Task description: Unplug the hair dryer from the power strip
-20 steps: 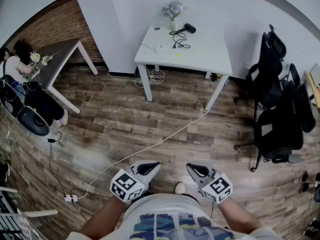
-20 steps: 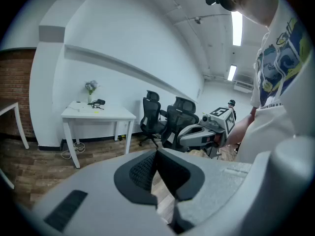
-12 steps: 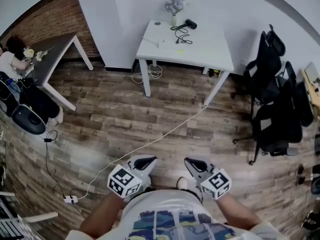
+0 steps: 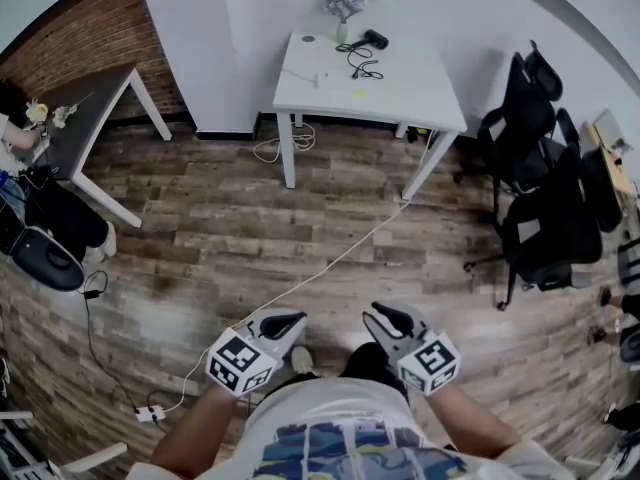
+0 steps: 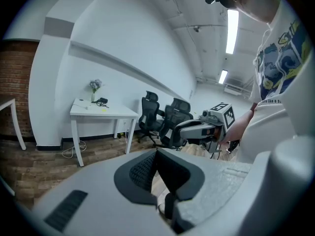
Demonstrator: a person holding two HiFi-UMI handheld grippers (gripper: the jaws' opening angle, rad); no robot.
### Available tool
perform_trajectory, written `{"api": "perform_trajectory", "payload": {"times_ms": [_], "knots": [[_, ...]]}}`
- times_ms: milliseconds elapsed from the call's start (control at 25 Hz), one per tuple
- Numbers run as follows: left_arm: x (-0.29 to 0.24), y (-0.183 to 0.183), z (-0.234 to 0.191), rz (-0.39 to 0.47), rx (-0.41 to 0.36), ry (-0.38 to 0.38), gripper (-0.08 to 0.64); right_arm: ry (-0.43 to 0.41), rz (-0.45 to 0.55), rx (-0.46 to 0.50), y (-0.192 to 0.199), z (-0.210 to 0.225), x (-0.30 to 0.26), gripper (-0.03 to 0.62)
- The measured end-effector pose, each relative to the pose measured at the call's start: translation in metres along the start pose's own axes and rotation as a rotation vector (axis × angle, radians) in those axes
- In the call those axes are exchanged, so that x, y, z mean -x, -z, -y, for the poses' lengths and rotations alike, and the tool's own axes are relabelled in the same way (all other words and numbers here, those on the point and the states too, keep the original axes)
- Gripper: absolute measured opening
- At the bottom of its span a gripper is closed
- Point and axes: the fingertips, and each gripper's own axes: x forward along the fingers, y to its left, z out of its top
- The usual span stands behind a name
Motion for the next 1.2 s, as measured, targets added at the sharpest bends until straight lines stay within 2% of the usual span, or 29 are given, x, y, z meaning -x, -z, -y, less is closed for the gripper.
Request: {"api": "perform_trajectory", "payload": {"times_ms": [160,280,400,600,920,1200], "knots": [[-0.003,0.001,-0.019,-0.003,0.009,0.019,0.002,0.028,0.002,0.002,-0.003,0.007,-0.009,0.097],[-0.016,-0.004,-0.030,-0.004,0.017,0.034,0.003,0.028,0.031,0.026,-0.007,0.025,-0.020,0.095],[-0.034,-0.019,-0.046,-0.002,0.007,0.042,0.003,0.027,0.016,0.008,-0.014,0.048,-0.034,0.095],[-0.065,-0.048,-0.089,-0.002,0.016,0.014,0.002,-0.005,0.051,0.011,-0.036,0.098,-0.074,0.095],[-0.136,-0.108,-0.152,-0.051,-0.004,-0.019,0.002,-0.044,0.066,0.005,-0.084,0.192,-0.121,0.095],[-0.197,-0.144,-0.196,-0.056,-0.009,-0.033,0.002,-0.063,0.062,0.008,-0.094,0.265,-0.147,0.095]]}}
